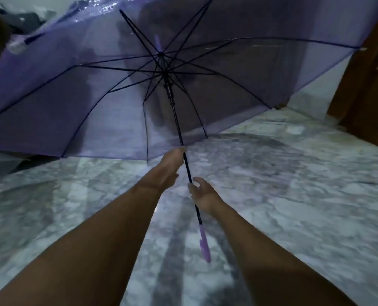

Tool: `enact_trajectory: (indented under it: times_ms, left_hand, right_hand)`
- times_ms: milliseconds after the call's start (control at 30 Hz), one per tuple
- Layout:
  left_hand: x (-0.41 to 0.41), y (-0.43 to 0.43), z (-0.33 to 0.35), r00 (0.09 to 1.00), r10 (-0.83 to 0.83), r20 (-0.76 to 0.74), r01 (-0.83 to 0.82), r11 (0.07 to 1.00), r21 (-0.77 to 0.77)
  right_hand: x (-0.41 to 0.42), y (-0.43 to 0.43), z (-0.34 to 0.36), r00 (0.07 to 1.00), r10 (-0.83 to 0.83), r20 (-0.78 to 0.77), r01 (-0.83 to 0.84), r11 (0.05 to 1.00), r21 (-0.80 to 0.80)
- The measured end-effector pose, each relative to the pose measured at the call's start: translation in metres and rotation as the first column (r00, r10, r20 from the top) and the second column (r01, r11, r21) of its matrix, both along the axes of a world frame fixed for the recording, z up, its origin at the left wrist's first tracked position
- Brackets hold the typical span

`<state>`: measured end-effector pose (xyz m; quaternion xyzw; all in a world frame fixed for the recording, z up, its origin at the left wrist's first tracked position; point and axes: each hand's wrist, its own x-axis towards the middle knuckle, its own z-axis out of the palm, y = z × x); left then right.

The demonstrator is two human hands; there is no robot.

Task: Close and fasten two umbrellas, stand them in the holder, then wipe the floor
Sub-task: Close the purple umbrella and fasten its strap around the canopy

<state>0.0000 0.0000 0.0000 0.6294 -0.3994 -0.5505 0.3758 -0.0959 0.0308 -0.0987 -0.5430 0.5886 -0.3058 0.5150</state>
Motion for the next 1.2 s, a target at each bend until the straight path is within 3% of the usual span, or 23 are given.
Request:
enact_trajectory:
  times_ms: [200, 367, 467, 733, 900, 1067, 1133, 1200]
  left_hand:
    - [0.0, -0.01, 0.016, 0.998, -0.031, 0.047, 0.034, 0.997, -0.066]
    - [0.005, -0.011, 0.05, 0.995, 0.036, -0.098, -0.057, 0.975, -0.217]
    - [0.017, -0.007, 0.069, 1.0, 0.022, -0.021, -0.027, 0.959, -0.282]
    - [0.025, 0.036, 0.132, 0.947, -0.177, 0.267, 0.255, 0.922, -0.291]
    - [0.031, 0.045, 0.156, 0.986, -0.026, 0.165, 0.087, 0.924, -0.373]
    - [0.043, 0.053, 0.158, 0.967, -0.137, 0.214, 0.209, 0.91, -0.359]
    - [0.049, 0.053, 0.164, 0.98, -0.126, 0.156, 0.177, 0.907, -0.382]
    - [0.054, 0.046, 0.173, 0.996, -0.093, 0.002, 0.085, 0.898, -0.431]
  right_hand:
    - [0.007, 0.018, 0.016, 0.986, -0.169, -0.01, 0.161, 0.953, -0.255]
    - [0.003, 0.047, 0.036, 0.981, -0.194, -0.002, 0.179, 0.91, -0.373]
    - [-0.002, 0.052, 0.051, 0.984, -0.177, 0.002, 0.164, 0.906, -0.389]
    - [0.0, 0.048, 0.158, 0.983, -0.052, 0.174, 0.129, 0.875, -0.467]
    - [0.015, 0.066, 0.176, 0.984, -0.047, 0.174, 0.126, 0.868, -0.48]
    - [0.017, 0.065, 0.189, 0.97, -0.046, 0.238, 0.149, 0.887, -0.436]
    - [0.017, 0.067, 0.191, 0.977, -0.054, 0.208, 0.149, 0.869, -0.472]
    - [0.018, 0.069, 0.192, 0.982, -0.05, 0.184, 0.137, 0.855, -0.5]
